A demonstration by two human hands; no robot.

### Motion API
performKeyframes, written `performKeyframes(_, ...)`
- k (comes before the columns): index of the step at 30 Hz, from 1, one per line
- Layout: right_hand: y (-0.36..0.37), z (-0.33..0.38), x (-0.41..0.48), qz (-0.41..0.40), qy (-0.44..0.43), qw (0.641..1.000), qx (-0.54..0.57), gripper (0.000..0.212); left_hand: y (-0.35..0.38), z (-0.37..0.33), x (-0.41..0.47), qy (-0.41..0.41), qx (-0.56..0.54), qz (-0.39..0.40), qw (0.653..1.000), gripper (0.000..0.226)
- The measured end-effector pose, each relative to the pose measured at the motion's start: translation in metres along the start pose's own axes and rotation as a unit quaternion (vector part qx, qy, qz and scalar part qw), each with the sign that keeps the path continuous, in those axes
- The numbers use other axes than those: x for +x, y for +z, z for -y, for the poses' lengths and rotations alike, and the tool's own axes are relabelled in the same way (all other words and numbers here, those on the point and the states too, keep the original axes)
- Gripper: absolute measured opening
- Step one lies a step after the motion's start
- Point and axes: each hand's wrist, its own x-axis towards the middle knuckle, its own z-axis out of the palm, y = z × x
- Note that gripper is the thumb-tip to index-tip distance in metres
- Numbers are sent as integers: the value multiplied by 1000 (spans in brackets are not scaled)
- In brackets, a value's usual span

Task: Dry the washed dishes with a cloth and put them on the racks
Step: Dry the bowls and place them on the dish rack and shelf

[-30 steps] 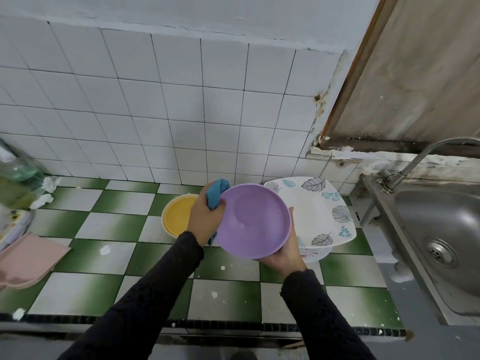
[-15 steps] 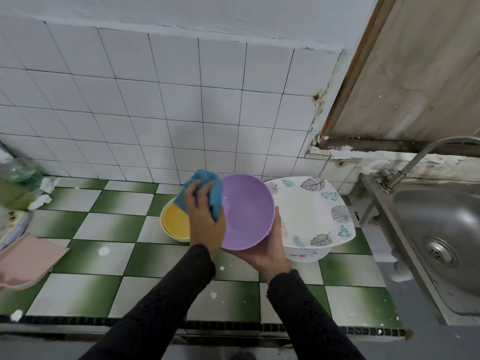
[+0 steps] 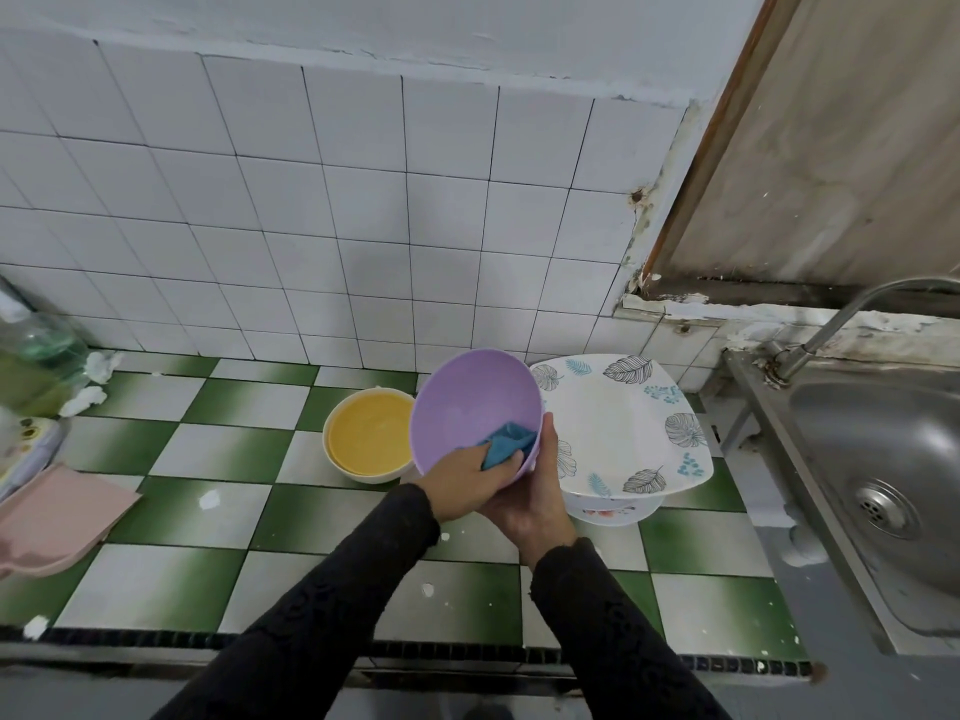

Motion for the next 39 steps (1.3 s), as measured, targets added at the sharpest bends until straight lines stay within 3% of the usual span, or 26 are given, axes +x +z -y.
performKeyframes(5, -3, 1, -7, 0, 0, 1000, 21, 76, -21, -13, -10, -26, -53, 41, 997, 25)
performKeyframes(8, -3, 3, -10, 11, -3, 1000, 8, 82, -42, -23, -20, -65, -152, -42, 985, 31)
performKeyframes(10, 0, 6, -11, 7, -11, 1000, 17, 85, -53, -22, -26, -73, -302, -104, 945, 29)
performKeyframes(12, 0, 10, -13, 2, -15, 1000, 23, 84, -61, -20, -32, -61, -449, -146, 879, 27)
performKeyframes(14, 0, 10, -19, 1, -21, 999, 29, 81, -66, -21, -37, -52, -537, -168, 825, 25)
performKeyframes(15, 1, 9, -24, -1, -25, 999, 34, 79, -67, -20, -40, -46, -546, -170, 819, 23)
performKeyframes(21, -7, -4, -45, -18, -76, 997, 2, 74, -48, -9, -51, -44, -456, -222, 861, 25)
performKeyframes(24, -17, -8, -66, -42, -152, 986, -50, 63, -31, -11, -53, -36, -445, -231, 865, 26)
performKeyframes(27, -22, -10, -89, -103, -226, 958, -142, 64, -16, -14, -47, -38, -391, -235, 889, 26)
performKeyframes(31, -29, 1, -129, -212, -300, 917, -156, 61, 22, -37, -40, -35, -343, -178, 922, 30)
performKeyframes(39, -77, 41, -216, -299, -388, 859, -147, 73, 111, -99, -42, -2, -293, -99, 951, 37)
